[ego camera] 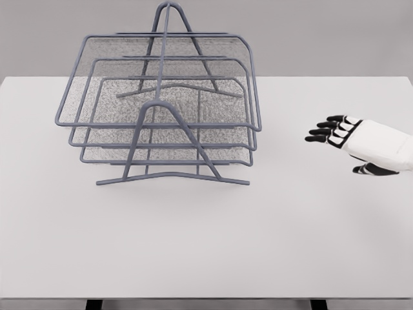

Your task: Pull out the upper folder box with right arm

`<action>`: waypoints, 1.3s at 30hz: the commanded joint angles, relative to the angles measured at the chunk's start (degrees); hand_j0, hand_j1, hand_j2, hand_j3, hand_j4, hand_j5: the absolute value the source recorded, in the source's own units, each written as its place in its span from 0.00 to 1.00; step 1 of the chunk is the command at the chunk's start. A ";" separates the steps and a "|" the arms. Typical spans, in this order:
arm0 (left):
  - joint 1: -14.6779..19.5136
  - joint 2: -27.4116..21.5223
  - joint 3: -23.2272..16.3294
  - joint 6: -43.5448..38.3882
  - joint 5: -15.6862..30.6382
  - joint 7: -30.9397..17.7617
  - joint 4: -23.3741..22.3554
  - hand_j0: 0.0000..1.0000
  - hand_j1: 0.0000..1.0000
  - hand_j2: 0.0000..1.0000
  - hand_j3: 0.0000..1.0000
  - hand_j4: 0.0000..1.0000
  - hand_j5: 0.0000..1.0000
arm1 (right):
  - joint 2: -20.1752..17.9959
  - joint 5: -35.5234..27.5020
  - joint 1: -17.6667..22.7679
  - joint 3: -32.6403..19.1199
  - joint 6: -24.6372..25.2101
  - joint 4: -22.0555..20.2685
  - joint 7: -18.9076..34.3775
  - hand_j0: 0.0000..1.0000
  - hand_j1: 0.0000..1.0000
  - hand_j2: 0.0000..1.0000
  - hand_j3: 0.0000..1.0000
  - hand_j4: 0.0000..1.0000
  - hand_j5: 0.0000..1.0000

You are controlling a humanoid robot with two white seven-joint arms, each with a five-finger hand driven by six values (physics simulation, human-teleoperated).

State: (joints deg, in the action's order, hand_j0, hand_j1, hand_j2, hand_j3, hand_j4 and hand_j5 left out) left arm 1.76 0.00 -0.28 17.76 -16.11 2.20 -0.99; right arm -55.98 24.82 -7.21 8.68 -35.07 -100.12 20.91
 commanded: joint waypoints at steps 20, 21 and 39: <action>0.00 0.00 0.02 0.00 0.02 -0.01 0.02 1.00 1.00 1.00 1.00 1.00 1.00 | 18.45 -0.38 -33.13 18.30 0.07 12.75 14.09 1.00 1.00 1.00 1.00 1.00 1.00; 0.00 0.00 0.02 0.00 0.02 -0.01 0.02 1.00 1.00 1.00 1.00 1.00 1.00 | 18.54 -0.30 -33.57 18.66 0.07 13.02 14.09 1.00 1.00 1.00 1.00 1.00 1.00; 0.00 0.00 0.02 0.00 0.02 -0.01 0.02 1.00 1.00 1.00 1.00 1.00 1.00 | 22.23 3.31 -35.07 23.67 0.07 18.38 14.09 1.00 1.00 1.00 1.00 1.00 1.00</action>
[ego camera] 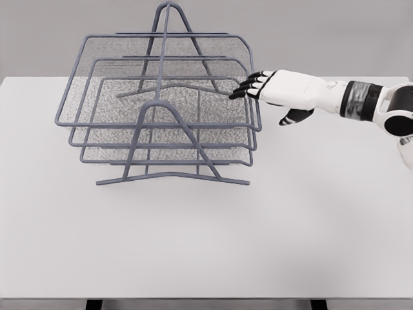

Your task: Pull out the upper folder box with right arm

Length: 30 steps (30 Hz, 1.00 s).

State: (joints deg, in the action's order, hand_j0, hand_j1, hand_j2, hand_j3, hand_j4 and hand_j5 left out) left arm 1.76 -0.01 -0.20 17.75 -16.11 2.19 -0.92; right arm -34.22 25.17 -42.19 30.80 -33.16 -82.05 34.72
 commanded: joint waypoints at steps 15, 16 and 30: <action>0.00 0.01 -0.07 0.01 0.03 0.00 -0.05 1.00 1.00 1.00 1.00 1.00 1.00 | -6.21 2.16 0.71 1.02 -1.84 -0.21 0.28 1.00 1.00 1.00 1.00 1.00 1.00; 0.00 0.01 -0.07 0.01 0.03 0.00 -0.05 1.00 1.00 1.00 1.00 1.00 1.00 | -6.65 2.08 0.79 1.02 -1.84 -0.21 0.28 1.00 1.00 1.00 1.00 1.00 1.00; 0.00 0.01 -0.07 0.01 0.03 0.00 -0.05 1.00 1.00 1.00 1.00 1.00 1.00 | -13.51 1.37 1.06 0.67 -1.84 -0.39 0.28 1.00 1.00 1.00 1.00 1.00 1.00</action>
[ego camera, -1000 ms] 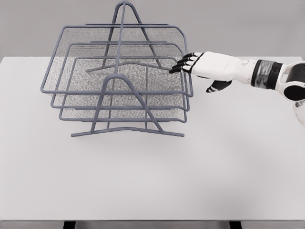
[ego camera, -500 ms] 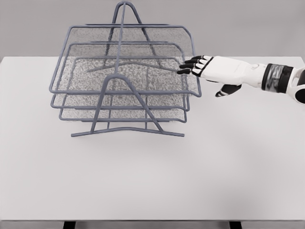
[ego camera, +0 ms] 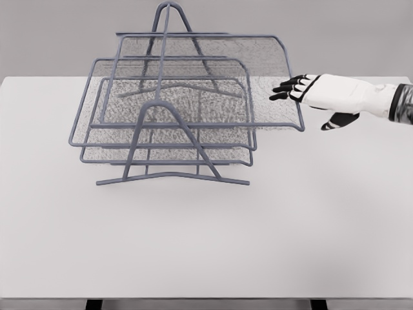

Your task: Pull out the upper folder box with right arm

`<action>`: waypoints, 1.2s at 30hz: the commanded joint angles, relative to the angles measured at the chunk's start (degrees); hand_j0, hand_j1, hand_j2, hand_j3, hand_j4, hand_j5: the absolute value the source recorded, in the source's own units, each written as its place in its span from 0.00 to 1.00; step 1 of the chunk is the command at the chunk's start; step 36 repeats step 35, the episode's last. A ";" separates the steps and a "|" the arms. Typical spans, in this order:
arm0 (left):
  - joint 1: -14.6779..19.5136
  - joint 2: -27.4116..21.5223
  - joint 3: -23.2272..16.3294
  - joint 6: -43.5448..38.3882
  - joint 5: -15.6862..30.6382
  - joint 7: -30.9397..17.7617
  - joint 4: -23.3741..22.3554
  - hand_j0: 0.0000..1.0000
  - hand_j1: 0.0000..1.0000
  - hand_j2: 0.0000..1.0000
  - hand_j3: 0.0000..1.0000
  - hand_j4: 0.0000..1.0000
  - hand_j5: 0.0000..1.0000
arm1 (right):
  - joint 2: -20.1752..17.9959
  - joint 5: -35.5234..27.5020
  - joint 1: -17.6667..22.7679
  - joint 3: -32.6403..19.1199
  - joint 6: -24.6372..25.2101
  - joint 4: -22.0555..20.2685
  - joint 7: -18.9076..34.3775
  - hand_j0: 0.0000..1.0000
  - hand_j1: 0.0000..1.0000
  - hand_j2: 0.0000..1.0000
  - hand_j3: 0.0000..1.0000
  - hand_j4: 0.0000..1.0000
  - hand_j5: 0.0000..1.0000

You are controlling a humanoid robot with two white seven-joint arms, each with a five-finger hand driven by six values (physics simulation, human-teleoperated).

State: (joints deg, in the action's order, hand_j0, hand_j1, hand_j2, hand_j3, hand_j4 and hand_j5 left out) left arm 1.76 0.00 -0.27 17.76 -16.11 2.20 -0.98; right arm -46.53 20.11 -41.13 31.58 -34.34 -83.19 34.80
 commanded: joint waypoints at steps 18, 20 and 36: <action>0.00 0.00 0.01 0.00 0.02 -0.01 0.02 1.00 1.00 1.00 1.00 1.00 1.00 | -9.55 0.54 0.00 -3.46 -0.66 -3.29 0.20 1.00 1.00 1.00 1.00 1.00 1.00; 0.00 0.00 0.01 0.00 0.02 -0.01 0.02 1.00 1.00 1.00 1.00 1.00 1.00 | -10.51 -1.22 -0.35 -3.55 -0.66 -3.47 0.20 1.00 1.00 1.00 1.00 1.00 1.00; 0.00 0.00 0.01 0.00 0.02 -0.01 0.02 1.00 1.00 1.00 1.00 1.00 1.00 | -10.69 -5.17 -0.97 -5.74 -0.66 -7.25 0.20 1.00 1.00 1.00 1.00 1.00 1.00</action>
